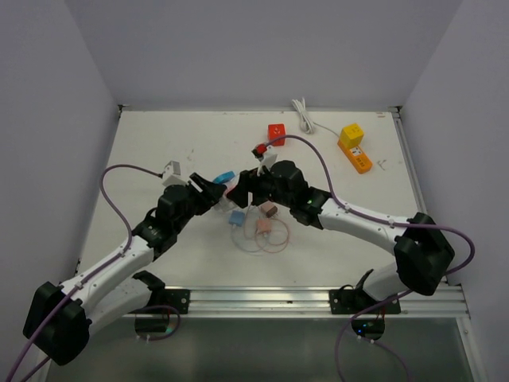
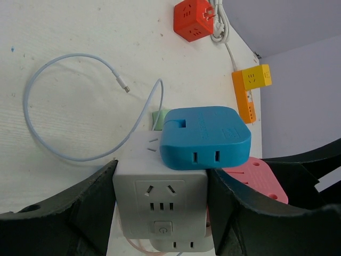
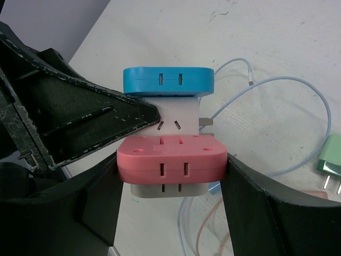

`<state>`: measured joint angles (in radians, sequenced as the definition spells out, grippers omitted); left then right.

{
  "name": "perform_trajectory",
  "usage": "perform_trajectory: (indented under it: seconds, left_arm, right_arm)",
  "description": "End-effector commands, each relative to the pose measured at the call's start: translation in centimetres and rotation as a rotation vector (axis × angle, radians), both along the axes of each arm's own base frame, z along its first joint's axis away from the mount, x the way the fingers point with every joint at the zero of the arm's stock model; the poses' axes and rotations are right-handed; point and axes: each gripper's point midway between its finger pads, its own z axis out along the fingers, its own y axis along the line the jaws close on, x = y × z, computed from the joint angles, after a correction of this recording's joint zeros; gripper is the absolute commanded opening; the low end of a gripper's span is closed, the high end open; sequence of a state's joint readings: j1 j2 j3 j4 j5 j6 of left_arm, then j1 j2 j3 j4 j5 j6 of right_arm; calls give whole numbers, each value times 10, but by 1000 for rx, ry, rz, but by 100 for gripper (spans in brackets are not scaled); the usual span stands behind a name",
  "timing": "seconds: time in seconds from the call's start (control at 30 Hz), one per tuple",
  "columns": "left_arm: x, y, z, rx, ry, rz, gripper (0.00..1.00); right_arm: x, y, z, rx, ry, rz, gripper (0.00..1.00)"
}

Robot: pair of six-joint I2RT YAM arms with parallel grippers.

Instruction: Pull the plug off the socket

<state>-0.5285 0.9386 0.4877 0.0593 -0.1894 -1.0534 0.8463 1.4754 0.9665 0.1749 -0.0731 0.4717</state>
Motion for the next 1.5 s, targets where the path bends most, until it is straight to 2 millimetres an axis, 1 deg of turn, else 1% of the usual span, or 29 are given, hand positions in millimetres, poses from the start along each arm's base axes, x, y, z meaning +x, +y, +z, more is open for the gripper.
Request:
perform_trajectory:
  seconds: [0.0, 0.27, 0.33, 0.4, 0.43, 0.5, 0.53, 0.57, 0.6, 0.63, 0.67, 0.7, 0.77, 0.8, 0.87, 0.9, 0.93, 0.97, 1.03, 1.07, 1.1, 1.13, 1.17, 1.23, 1.27, 1.33, 1.37, 1.43, 1.47]
  left_arm:
    - [-1, 67, -36, 282, 69, 217, 0]
    - [3, 80, -14, 339, 20, 262, 0]
    - [3, 80, -9, 335, 10, 261, 0]
    - [4, 78, 3, 322, -24, 251, 0]
    - [4, 76, 7, 316, -36, 239, 0]
    - [6, 75, 27, 314, -91, 224, 0]
    - [6, 73, 32, 315, -107, 211, 0]
    - [7, 71, 43, 309, -139, 200, 0]
    - [7, 71, 53, 331, -168, 180, 0]
    - [7, 67, 58, 336, -183, 157, 0]
    - [8, 66, 64, 340, -201, 143, 0]
    - [9, 64, 72, 367, -230, 116, 0]
    - [9, 54, 84, 390, -275, 49, 0]
    - [9, 51, 88, 397, -290, 25, 0]
    - [8, 38, 95, 405, -318, -57, 0]
    - [8, 35, 104, 418, -341, -80, 0]
    - [7, 28, 107, 417, -355, -124, 0]
    - [8, 24, 116, 421, -378, -145, 0]
    - [8, 16, 124, 444, -405, -200, 0]
    - [9, 14, 129, 471, -421, -225, 0]
    - [10, 12, 133, 480, -427, -239, 0]
    - [9, 11, 133, 493, -421, -255, 0]
    - [12, 10, 141, 519, -439, -266, 0]
    - [13, 9, 145, 546, -445, -288, 0]
    - [15, 8, 151, 574, -466, -302, 0]
    - [15, 5, 154, 596, -486, -329, 0]
    - [16, 5, 151, 611, -487, -335, 0]
    - [15, 3, 151, 608, -511, -342, 0]
    - [14, 2, 140, 617, -503, -358, 0]
  right_arm:
    - [19, -19, 94, 131, -183, -107, 0]
    - [20, -52, 126, 163, -220, -178, 0]
    - [22, -61, 125, 132, -214, -199, 0]
    - [27, -70, 119, 92, -199, -232, 0]
    - [27, -77, 109, 47, -171, -244, 0]
    - [31, -87, 88, -10, -125, -270, 0]
    - [29, -91, 71, -46, -74, -273, 0]
    - [33, -99, 61, -63, -39, -289, 0]
    - [33, -100, 44, -87, 6, -285, 0]
    - [27, -102, 24, -108, 78, -268, 0]
    - [29, -108, 12, -123, 116, -282, 0]
    - [29, -112, -10, -162, 163, -292, 0]
    - [21, -113, -33, -210, 228, -256, 0]
    - [17, -115, -52, -261, 274, -245, 0]
    - [12, -116, -68, -303, 323, -226, 0]
    - [11, -116, -75, -322, 340, -220, 0]
    - [10, -118, -87, -361, 375, -217, 0]
    - [10, -118, -92, -378, 387, -216, 0]
    - [13, -119, -99, -413, 410, -218, 1]
    - [14, -119, -111, -444, 438, -213, 2]
    - [20, -117, -109, -450, 434, -211, 3]
    - [21, -117, -112, -465, 445, -210, 7]
    - [22, -116, -121, -484, 462, -207, 9]
    - [31, -114, -122, -491, 453, -218, 13]
    - [34, -114, -128, -502, 461, -220, 23]
    - [40, -112, -129, -511, 464, -222, 32]
    - [42, -111, -130, -512, 462, -222, 44]
    - [46, -107, -128, -495, 455, -224, 55]
    - [47, -106, -124, -483, 445, -222, 67]
